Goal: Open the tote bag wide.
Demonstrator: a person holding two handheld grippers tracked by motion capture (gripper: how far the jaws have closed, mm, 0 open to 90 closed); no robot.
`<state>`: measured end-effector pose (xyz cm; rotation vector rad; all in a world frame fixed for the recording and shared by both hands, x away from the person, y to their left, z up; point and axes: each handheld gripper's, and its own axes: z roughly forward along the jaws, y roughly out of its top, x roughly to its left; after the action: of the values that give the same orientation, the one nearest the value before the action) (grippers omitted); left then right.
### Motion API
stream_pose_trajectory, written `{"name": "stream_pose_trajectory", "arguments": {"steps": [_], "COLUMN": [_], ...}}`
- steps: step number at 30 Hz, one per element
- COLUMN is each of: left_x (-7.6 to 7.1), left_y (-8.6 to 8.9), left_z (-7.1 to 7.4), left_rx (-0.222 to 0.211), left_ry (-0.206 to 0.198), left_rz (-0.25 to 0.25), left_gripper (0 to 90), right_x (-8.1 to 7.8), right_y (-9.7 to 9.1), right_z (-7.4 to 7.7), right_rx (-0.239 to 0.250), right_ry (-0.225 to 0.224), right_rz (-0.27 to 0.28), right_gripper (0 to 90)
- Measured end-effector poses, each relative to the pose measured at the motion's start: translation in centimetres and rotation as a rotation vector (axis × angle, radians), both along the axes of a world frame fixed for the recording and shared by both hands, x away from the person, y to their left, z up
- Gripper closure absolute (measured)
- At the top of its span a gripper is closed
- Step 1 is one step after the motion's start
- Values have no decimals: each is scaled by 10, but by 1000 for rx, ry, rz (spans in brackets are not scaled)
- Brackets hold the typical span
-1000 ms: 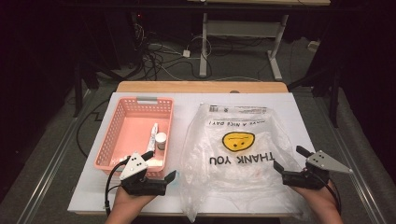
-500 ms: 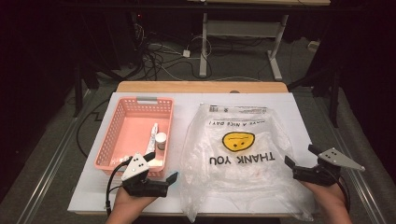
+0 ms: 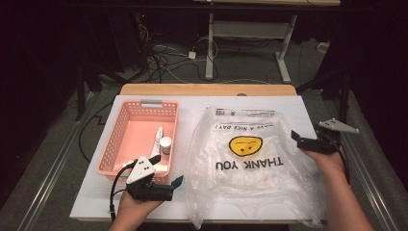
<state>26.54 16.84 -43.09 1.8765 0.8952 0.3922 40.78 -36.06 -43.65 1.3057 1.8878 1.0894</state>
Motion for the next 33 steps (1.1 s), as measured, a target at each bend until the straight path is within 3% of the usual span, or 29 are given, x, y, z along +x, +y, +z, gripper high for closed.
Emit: {"name": "stream_pose_trajectory", "arguments": {"steps": [1, 2, 3, 4, 5, 6, 7, 8, 9, 10, 14, 17, 18, 19, 20, 21, 22, 23, 27, 33], "left_x": [0, 1, 1, 2, 2, 2, 2, 3, 3, 2, 3, 4, 4, 4, 4, 4, 4, 4, 5, 3], "left_y": [0, 0, 0, 1, 1, 2, 2, 3, 3, 4, 6, 9, 9, 9, 9, 9, 9, 10, 11, 11], "left_z": [0, 1, 1, 0, 0, 0, 0, 0, 0, -1, -3, -4, -4, -4, -4, -3, -3, -3, -3, -3], "left_rx": [7, 7, 7, 9, 9, -1, -1, -18, -18, -25, -33, -45, -46, -47, -50, -51, -58, -69, -81, -77], "left_ry": [-15, 5, 5, 33, 33, 37, 37, 42, 42, 37, 21, 24, 26, 25, 23, 21, 16, 13, 19, 20], "left_rz": [6, 1, 1, -7, -7, -10, -10, -15, -15, -13, -12, -7, -6, -6, -7, -7, -10, -15, -21, -22], "left_gripper": [15, 13, 0, 0, 0, 0, 0, 0, 0, 0, 0, 0, 0, 0, 0, 0, 0, 0, 0, 0], "right_x": [0, 18, 18, 36, 36, 53, 53, 69, 69, 84, 104, 106, 103, 103, 98, 98, 94, 92, 87, 86], "right_y": [0, 0, 0, 2, 2, 6, 6, 10, 10, 13, 15, 17, 19, 19, 25, 25, 29, 31, 32, 30], "right_z": [0, -1, -1, -3, -3, -7, -7, -14, -14, -22, -38, -44, -43, -43, -44, -44, -44, -44, -45, -45], "right_rx": [0, 31, 31, 44, 44, 54, 54, 64, 64, 57, 67, 40, 15, 15, -53, -53, -96, -106, -103, -71], "right_ry": [0, 24, 24, 42, 42, 83, 83, 130, 130, 186, 295, 308, 296, 296, 276, 276, 262, 255, 244, 255], "right_rz": [0, 1, 1, 9, 9, 21, 21, 26, 26, 28, 53, 63, 90, 90, 133, 133, 148, 162, 189, 212], "right_gripper": [48, 79, 79, 104, 104, 130, 130, 156, 156, 165, 201, 211, 326, 326, 399, 399, 470, 498, 685, 820]}}
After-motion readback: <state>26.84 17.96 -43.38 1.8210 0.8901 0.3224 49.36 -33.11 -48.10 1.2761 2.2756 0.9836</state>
